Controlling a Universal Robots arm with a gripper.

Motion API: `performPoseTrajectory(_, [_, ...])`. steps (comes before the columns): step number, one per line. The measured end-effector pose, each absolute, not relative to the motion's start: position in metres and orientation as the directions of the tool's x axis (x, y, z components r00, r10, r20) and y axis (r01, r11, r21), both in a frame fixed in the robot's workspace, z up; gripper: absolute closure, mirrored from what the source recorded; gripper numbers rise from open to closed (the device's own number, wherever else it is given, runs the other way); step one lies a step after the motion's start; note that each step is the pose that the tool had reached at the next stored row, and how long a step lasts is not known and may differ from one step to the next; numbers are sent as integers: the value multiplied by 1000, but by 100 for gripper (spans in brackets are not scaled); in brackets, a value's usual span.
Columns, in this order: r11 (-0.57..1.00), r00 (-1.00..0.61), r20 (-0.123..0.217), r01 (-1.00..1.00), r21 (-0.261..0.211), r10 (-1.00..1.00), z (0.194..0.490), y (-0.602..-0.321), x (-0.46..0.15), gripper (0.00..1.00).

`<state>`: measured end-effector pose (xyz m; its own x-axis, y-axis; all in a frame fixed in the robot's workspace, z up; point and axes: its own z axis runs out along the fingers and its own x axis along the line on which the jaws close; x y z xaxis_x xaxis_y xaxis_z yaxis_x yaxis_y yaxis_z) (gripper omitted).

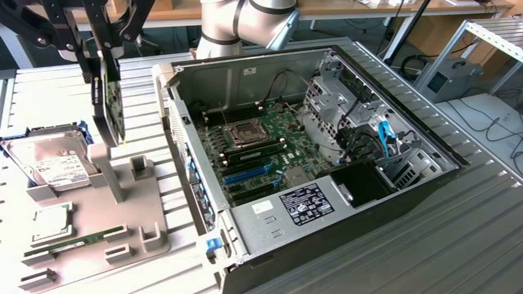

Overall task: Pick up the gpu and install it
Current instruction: 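Pick up the gpu and move the gpu toward the slot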

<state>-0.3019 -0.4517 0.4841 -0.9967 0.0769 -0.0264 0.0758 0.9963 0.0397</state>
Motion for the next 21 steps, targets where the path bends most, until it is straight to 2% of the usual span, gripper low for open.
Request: performPoseTrajectory(21, [996, -997, -26, 76, 40, 77, 500, -452, -302, 74])
